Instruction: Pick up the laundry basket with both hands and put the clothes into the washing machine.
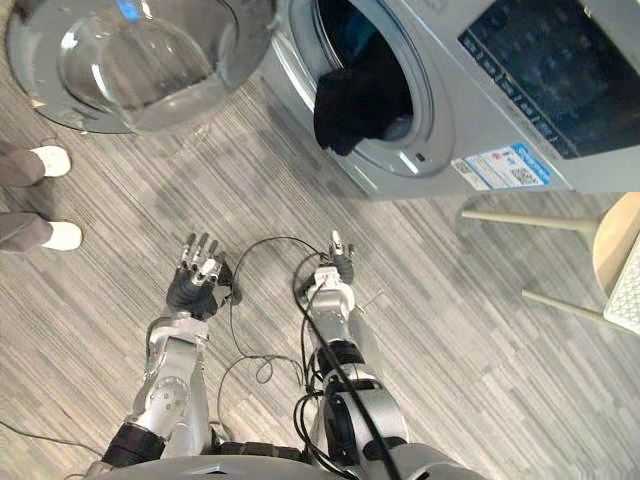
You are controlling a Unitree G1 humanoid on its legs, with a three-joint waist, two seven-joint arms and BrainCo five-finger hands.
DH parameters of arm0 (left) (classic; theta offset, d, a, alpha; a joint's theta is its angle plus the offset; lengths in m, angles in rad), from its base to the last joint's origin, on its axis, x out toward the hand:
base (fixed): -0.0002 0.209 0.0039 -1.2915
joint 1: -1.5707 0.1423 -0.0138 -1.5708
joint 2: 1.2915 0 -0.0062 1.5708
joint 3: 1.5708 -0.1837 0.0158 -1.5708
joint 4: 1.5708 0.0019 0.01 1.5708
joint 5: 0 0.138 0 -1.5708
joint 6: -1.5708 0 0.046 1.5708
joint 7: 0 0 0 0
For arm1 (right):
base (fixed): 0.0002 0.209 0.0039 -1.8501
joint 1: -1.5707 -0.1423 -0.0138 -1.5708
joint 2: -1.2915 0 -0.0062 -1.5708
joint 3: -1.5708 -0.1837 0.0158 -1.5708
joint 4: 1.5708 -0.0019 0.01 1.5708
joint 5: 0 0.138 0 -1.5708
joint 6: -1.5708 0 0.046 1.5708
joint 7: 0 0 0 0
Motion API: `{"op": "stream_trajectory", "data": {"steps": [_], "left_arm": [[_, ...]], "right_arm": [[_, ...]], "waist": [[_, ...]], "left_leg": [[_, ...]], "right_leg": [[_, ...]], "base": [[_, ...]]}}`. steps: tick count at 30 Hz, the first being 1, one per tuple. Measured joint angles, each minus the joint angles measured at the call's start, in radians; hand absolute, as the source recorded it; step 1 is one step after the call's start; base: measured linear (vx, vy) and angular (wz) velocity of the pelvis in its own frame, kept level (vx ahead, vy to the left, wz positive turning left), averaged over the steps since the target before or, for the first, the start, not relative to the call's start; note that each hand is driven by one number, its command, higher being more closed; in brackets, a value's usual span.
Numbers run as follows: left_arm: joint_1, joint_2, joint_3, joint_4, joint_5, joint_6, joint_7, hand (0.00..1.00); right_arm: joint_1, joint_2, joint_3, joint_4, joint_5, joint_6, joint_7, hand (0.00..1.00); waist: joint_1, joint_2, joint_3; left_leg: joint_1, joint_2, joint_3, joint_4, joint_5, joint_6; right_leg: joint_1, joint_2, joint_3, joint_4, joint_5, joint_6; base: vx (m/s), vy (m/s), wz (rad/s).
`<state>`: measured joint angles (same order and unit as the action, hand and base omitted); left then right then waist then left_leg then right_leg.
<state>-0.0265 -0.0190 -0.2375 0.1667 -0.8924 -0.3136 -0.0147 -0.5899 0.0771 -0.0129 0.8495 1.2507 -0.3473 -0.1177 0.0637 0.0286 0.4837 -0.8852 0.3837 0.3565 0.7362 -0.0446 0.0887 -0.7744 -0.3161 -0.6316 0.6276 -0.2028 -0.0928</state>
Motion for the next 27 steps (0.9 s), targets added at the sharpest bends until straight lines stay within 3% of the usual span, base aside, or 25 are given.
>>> {"op": "stream_trajectory", "data": {"steps": [2, 3, 5, 6, 7, 8, 9, 11, 14, 17, 19, 24, 27], "left_arm": [[-0.012, -0.015, -0.003, 0.000, -0.001, -0.001, 0.008, 0.00], [-0.022, -0.030, -0.005, -0.002, -0.001, -0.002, 0.010, 0.00], [-0.030, -0.027, -0.038, -0.011, 0.000, -0.002, 0.010, 0.00], [-0.029, -0.034, -0.059, -0.025, 0.001, -0.003, 0.010, 0.00], [-0.039, -0.033, -0.072, -0.027, 0.001, -0.003, 0.010, 0.00], [-0.070, -0.033, -0.090, -0.032, 0.002, -0.004, 0.011, 0.00], [-0.076, -0.033, -0.094, -0.038, 0.003, -0.008, 0.010, 0.00], [-0.079, -0.028, -0.110, -0.038, 0.003, -0.014, 0.010, 0.00], [-0.081, -0.026, -0.151, -0.038, 0.004, -0.013, 0.008, 0.00], [-0.082, -0.027, -0.140, -0.039, 0.002, -0.013, 0.005, 0.00], [-0.079, -0.029, -0.113, -0.041, -0.001, -0.014, 0.001, 0.00], [-0.076, -0.028, -0.120, -0.078, -0.043, -0.011, -0.021, 0.00], [-0.078, -0.021, -0.136, -0.101, -0.087, -0.011, -0.044, 0.00]], "right_arm": [[-0.040, 0.002, 0.055, 0.046, 0.000, 0.002, -0.002, 0.00], [-0.058, 0.003, 0.090, 0.075, -0.002, 0.000, -0.003, 0.00], [-0.073, 0.002, 0.135, 0.093, -0.007, -0.002, -0.010, 0.00], [-0.073, -0.002, 0.148, 0.093, -0.026, -0.003, -0.023, 0.00], [-0.073, -0.006, 0.149, 0.090, -0.033, -0.003, -0.025, 0.00], [-0.086, -0.020, 0.127, 0.091, -0.033, -0.003, -0.026, 0.00], [-0.092, -0.019, 0.108, 0.094, -0.031, -0.002, -0.029, 0.00], [-0.135, -0.036, 0.083, 0.117, -0.033, 0.009, -0.040, 0.00], [-0.232, -0.090, 0.028, 0.144, -0.041, 0.025, -0.044, 0.00], [-0.341, -0.226, 0.003, 0.163, -0.038, 0.024, -0.044, 0.00], [-0.402, -0.281, 0.001, 0.199, -0.029, 0.024, -0.044, 0.00], [-0.473, -0.391, 0.008, 0.239, 0.003, 0.024, -0.065, 0.00], [-0.505, -0.502, -0.024, 0.241, 0.012, 0.022, -0.075, 0.00]], "waist": [[-0.004, -0.020, 0.013], [0.000, -0.042, 0.024], [0.000, -0.058, 0.026], [0.003, -0.058, 0.024], [0.002, -0.064, 0.023], [0.000, -0.064, 0.023], [0.004, -0.063, 0.024], [0.015, -0.061, 0.023], [0.034, -0.021, 0.006], [0.062, 0.051, -0.005], [0.075, 0.084, -0.017], [0.092, 0.122, -0.036], [0.096, 0.158, -0.036]], "left_leg": [[0.037, -0.003, -0.085, -0.099, -0.039, -0.038], [0.071, -0.009, -0.143, -0.176, -0.038, -0.050], [0.095, -0.009, -0.217, -0.268, -0.008, -0.060], [0.128, -0.010, -0.215, -0.349, 0.082, -0.064], [0.138, -0.022, -0.193, -0.358, 0.086, -0.162], [0.129, -0.049, -0.117, -0.364, 0.100, -0.200], [0.125, -0.064, -0.078, -0.370, 0.096, -0.217], [0.112, -0.119, -0.055, -0.370, 0.089, -0.214], [0.084, -0.179, -0.051, -0.414, 0.104, -0.188], [0.087, -0.258, -0.051, -0.562, 0.188, -0.172], [0.091, -0.290, -0.046, -0.655, 0.242, -0.172], [0.088, -0.326, -0.032, -0.813, 0.334, -0.183], [0.064, -0.336, -0.034, -0.813, 0.344, -0.177]], "right_leg": [[-0.018, 0.006, 0.046, -0.001, 0.013, 0.005], [-0.028, 0.006, 0.086, -0.003, 0.032, 0.005], [-0.052, 0.003, 0.134, -0.005, 0.063, 0.031], [-0.080, -0.006, 0.169, 0.012, 0.085, 0.061], [-0.100, -0.021, 0.195, 0.017, 0.095, 0.077], [-0.120, -0.049, 0.215, -0.006, 0.122, 0.104], [-0.122, -0.071, 0.213, -0.025, 0.141, 0.114], [-0.125, -0.124, 0.217, -0.048, 0.166, 0.137], [-0.122, -0.165, 0.199, -0.111, 0.215, 0.166], [-0.130, -0.217, 0.169, -0.165, 0.258, 0.189], [-0.160, -0.240, 0.162, -0.169, 0.268, 0.196], [-0.245, -0.259, 0.166, -0.146, 0.270, 0.195], [-0.275, -0.277, 0.166, -0.124, 0.265, 0.194]], "base": [[0.04, 0.024, -0.64], [0.04, 0.065, -0.70], [0.04, 0.177, -0.79], [0.04, 0.258, -0.72], [0.03, 0.281, -0.21], [0.02, 0.251, 0.24], [0.01, 0.226, 0.43], [0.00, 0.197, 0.46], [-0.01, 0.153, 0.53], [-0.01, 0.120, 0.61], [-0.01, 0.062, 0.37], [-0.03, 0.000, 0.14], [-0.02, -0.041, 0.16]]}}
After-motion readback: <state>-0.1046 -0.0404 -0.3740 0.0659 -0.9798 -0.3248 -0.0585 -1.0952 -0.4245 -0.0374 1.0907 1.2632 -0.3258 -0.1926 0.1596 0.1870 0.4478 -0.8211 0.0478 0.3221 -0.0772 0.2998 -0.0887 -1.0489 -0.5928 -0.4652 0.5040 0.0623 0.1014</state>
